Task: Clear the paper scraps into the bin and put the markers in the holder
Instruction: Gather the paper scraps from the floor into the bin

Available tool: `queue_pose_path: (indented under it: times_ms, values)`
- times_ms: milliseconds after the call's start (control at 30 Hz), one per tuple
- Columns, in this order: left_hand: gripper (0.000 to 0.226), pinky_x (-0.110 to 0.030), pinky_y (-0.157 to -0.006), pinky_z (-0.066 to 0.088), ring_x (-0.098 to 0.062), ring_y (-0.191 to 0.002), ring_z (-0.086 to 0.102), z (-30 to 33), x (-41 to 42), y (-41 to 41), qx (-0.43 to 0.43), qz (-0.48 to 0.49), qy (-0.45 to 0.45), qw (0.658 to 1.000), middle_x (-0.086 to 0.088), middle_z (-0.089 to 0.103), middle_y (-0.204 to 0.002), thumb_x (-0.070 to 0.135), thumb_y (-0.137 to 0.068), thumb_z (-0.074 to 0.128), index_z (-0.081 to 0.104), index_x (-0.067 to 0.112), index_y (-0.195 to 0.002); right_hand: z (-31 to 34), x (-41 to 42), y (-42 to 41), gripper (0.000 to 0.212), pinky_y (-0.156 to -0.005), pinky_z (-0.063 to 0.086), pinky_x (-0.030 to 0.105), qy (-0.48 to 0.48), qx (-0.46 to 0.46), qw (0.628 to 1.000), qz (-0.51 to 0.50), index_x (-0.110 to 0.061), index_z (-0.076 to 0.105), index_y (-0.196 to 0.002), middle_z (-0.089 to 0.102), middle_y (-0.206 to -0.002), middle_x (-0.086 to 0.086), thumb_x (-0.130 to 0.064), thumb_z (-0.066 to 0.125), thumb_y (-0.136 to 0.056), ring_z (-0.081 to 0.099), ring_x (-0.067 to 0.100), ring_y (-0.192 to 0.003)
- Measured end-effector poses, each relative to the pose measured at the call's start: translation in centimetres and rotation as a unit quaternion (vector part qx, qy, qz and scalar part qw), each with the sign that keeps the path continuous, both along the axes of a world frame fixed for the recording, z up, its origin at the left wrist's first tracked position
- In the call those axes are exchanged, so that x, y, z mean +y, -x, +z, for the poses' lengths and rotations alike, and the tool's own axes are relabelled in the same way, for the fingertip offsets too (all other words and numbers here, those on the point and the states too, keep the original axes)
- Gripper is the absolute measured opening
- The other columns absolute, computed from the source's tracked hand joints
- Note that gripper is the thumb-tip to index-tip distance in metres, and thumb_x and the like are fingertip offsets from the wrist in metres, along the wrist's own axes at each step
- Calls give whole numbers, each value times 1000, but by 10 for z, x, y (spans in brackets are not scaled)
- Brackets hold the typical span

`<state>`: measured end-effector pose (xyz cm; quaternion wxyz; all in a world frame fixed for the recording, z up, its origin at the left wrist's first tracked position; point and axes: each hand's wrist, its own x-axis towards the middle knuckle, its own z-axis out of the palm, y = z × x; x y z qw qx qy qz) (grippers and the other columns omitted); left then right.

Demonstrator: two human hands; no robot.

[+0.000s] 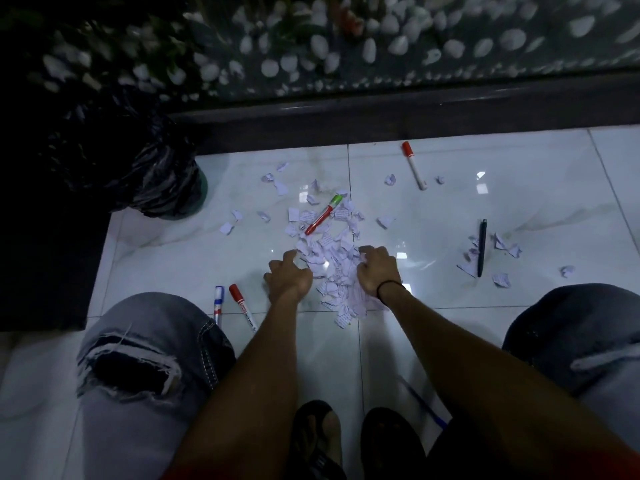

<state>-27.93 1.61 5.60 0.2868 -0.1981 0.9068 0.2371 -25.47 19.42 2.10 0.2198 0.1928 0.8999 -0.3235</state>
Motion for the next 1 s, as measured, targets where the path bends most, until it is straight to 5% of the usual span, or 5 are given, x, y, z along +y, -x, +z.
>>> queue_pose_path:
  times_ms: [300, 533, 667, 867, 1000]
  values:
    - [67, -52, -103, 42, -34, -136, 31, 6, 21, -14, 14, -173, 46, 984, -7, 32, -149, 31, -86, 67, 36, 37, -146, 20, 35, -36, 51, -100, 40, 49, -99, -65, 993, -27, -27, 41, -138, 40, -139, 9, -22, 55, -90, 42, 34, -127]
    - [115, -49, -107, 40, -43, -135, 29, -6, -5, -28, -69, -197, 109, 972, -12, 11, -152, 22, -69, 85, 8, 45, -152, 18, 19, -61, 117, -92, 51, 44, -104, -120, 984, 85, -29, 13, -149, 20, -141, 8, -29, 87, -58, 36, 37, -123]
    - [117, -45, -105, 44, -40, -129, 34, -17, 11, -43, -1, -251, 27, 968, -9, 22, -144, 36, -54, 96, 25, 41, -147, 13, -4, -65, 143, -94, 51, 47, -96, -100, 987, 86, -29, 7, -150, 20, -138, 8, -45, 95, -39, 34, 37, -124]
    - [94, -36, -103, 39, -34, -119, 49, -27, 25, -55, 61, -322, -50, 944, -13, 42, -133, 30, -67, 86, 40, 21, -148, -4, -28, -58, 91, -100, 48, 40, -21, -40, 999, 15, -26, 40, -139, 44, -134, 12, -44, 85, -62, 53, 35, -117]
    - [62, -31, -96, 48, -33, -111, 62, -23, 28, -62, 49, -184, -173, 966, -18, 64, -119, 15, -68, 81, 64, 9, -128, 4, -31, -49, 44, -99, 46, 32, 41, -47, 998, -27, -15, 55, -127, 64, -125, 13, -26, 66, -86, 61, 32, -115]
